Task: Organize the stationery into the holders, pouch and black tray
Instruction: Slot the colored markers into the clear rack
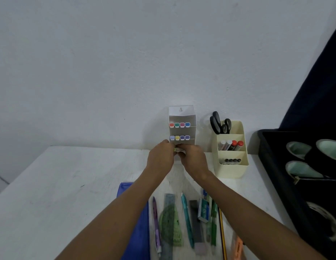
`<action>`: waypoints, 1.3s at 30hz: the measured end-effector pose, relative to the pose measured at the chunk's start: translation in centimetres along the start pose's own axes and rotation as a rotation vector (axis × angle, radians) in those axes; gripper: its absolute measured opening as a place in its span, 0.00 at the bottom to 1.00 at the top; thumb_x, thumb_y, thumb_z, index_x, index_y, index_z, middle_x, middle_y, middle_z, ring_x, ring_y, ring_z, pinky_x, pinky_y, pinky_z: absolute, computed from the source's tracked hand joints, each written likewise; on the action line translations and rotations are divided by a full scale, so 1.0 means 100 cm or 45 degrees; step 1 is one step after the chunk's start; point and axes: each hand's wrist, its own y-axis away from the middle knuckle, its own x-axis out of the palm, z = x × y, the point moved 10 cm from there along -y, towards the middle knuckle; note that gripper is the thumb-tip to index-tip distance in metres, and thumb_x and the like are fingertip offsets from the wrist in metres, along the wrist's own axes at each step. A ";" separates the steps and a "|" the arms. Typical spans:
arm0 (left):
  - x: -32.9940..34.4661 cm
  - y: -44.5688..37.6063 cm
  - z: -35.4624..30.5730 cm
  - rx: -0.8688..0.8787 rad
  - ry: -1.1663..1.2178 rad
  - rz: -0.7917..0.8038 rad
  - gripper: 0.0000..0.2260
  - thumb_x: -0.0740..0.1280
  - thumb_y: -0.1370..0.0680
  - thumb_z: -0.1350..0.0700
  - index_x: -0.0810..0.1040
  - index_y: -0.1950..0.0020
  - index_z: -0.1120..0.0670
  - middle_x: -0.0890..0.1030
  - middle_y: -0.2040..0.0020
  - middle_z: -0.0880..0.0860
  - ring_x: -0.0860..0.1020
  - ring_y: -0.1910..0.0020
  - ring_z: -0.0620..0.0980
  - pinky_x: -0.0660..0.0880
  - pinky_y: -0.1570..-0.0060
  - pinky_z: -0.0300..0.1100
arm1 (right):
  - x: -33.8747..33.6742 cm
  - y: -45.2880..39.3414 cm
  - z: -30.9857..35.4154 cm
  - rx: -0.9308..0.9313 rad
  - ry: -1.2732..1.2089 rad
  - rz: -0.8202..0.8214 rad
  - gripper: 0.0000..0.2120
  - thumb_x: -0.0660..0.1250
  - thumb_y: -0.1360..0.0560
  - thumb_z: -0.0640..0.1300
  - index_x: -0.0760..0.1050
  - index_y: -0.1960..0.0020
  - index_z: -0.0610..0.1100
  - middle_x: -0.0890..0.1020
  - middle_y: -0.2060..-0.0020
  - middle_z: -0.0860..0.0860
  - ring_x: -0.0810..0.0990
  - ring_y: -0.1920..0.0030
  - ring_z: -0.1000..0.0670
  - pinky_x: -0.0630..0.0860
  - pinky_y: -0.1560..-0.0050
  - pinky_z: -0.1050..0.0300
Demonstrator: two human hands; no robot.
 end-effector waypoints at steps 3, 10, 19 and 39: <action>0.000 0.001 0.000 0.025 -0.031 -0.009 0.13 0.61 0.19 0.52 0.76 0.38 0.56 0.79 0.40 0.55 0.79 0.45 0.53 0.73 0.42 0.40 | 0.001 0.000 0.000 -0.018 0.072 -0.011 0.10 0.68 0.24 0.41 0.81 0.44 0.46 0.85 0.49 0.48 0.83 0.51 0.46 0.76 0.47 0.58; -0.006 0.010 -0.010 0.100 -0.096 0.026 0.11 0.63 0.21 0.56 0.76 0.40 0.57 0.79 0.47 0.57 0.79 0.51 0.54 0.72 0.54 0.41 | -0.001 0.004 0.012 -0.091 0.147 0.140 0.15 0.67 0.26 0.38 0.78 0.40 0.45 0.83 0.47 0.45 0.81 0.48 0.42 0.78 0.48 0.51; 0.000 0.126 -0.018 0.178 -0.043 0.501 0.14 0.68 0.25 0.52 0.79 0.41 0.54 0.81 0.49 0.51 0.77 0.53 0.47 0.73 0.51 0.38 | -0.042 0.086 0.029 -0.093 0.164 0.665 0.15 0.70 0.26 0.42 0.79 0.40 0.44 0.82 0.43 0.50 0.77 0.62 0.60 0.68 0.57 0.75; 0.058 0.237 -0.071 0.445 -0.102 0.881 0.17 0.71 0.26 0.49 0.77 0.38 0.53 0.79 0.49 0.50 0.73 0.55 0.45 0.69 0.55 0.35 | -0.102 0.197 -0.059 0.679 0.539 0.785 0.28 0.68 0.26 0.55 0.68 0.31 0.43 0.76 0.40 0.45 0.76 0.46 0.49 0.72 0.55 0.58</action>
